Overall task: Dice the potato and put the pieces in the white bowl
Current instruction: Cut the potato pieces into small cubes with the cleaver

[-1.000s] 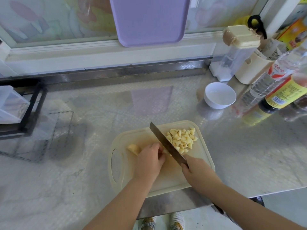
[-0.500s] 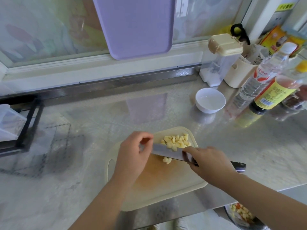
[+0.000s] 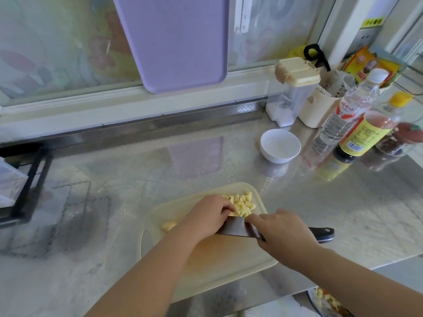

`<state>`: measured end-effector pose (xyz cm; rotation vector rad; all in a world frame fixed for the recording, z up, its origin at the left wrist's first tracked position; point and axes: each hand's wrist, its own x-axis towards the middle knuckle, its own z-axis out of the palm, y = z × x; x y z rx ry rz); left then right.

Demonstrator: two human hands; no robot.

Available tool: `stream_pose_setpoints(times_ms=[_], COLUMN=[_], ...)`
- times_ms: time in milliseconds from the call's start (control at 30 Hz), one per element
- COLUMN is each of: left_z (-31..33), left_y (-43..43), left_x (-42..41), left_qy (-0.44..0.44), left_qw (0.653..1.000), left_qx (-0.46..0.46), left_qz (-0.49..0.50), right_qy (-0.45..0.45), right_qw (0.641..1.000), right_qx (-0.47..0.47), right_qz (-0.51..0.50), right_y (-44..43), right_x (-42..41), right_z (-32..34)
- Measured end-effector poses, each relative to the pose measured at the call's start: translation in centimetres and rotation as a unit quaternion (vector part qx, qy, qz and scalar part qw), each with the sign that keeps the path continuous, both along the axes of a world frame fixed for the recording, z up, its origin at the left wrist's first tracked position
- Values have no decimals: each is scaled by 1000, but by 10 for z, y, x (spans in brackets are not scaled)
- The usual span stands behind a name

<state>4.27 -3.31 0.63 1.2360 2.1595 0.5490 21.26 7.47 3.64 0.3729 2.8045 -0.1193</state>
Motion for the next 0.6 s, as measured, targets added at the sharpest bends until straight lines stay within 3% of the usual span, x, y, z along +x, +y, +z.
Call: stream_pose_setpoints(times_ms=[200, 400, 500, 600], left_z=[23, 26, 12, -4], left_y=[-15, -68, -97, -115], left_x=[-14, -45, -53, -49], left_qy=[-1, -29, -17, -11], left_qw=[989, 936, 935, 971], left_qx=[113, 222, 165, 41], left_qz=[95, 270, 312, 236], right_qy=[11, 30, 31, 29], right_qw=[998, 962, 939, 924], right_qx=[-43, -216, -286, -323], right_qz=[-46, -165, -188, -201], right_y=[0, -12, -29, -50], right_x=[-1, -19, -34, -44], right_z=[-5, -21, -26, -32])
